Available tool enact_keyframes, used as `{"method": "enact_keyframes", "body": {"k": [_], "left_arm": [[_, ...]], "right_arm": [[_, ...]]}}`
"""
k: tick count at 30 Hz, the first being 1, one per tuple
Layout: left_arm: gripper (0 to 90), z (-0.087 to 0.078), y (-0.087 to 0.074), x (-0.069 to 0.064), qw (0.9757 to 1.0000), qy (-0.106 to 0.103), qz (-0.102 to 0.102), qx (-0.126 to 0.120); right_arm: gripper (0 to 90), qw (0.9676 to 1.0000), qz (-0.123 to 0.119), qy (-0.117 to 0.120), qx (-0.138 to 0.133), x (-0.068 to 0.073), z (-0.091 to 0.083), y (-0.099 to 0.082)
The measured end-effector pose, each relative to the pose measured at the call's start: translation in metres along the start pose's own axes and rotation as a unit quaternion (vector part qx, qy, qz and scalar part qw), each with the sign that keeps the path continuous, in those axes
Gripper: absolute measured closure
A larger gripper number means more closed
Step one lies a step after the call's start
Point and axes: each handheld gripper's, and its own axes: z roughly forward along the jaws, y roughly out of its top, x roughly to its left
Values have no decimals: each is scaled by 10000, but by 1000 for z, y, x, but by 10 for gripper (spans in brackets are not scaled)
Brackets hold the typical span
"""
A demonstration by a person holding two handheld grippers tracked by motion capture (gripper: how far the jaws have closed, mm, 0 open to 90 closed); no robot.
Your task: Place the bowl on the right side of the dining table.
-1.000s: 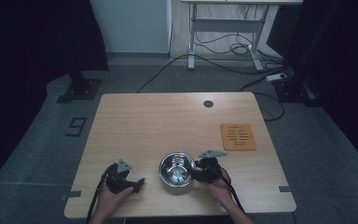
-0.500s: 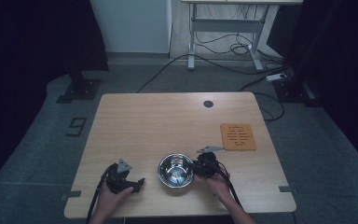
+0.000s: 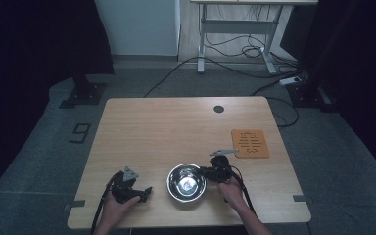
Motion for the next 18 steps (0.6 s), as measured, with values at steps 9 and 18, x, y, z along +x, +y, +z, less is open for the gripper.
{"method": "enact_keyframes", "body": {"k": [9,18], "left_arm": [[37,0,0,0,10000,-2,-6,-5],[37,0,0,0,10000,-1,-4,-3]], "right_arm": [[842,9990,282,175,-314,-10,-15,1],[842,9984,317,141,-450,-14,-23,1]]}}
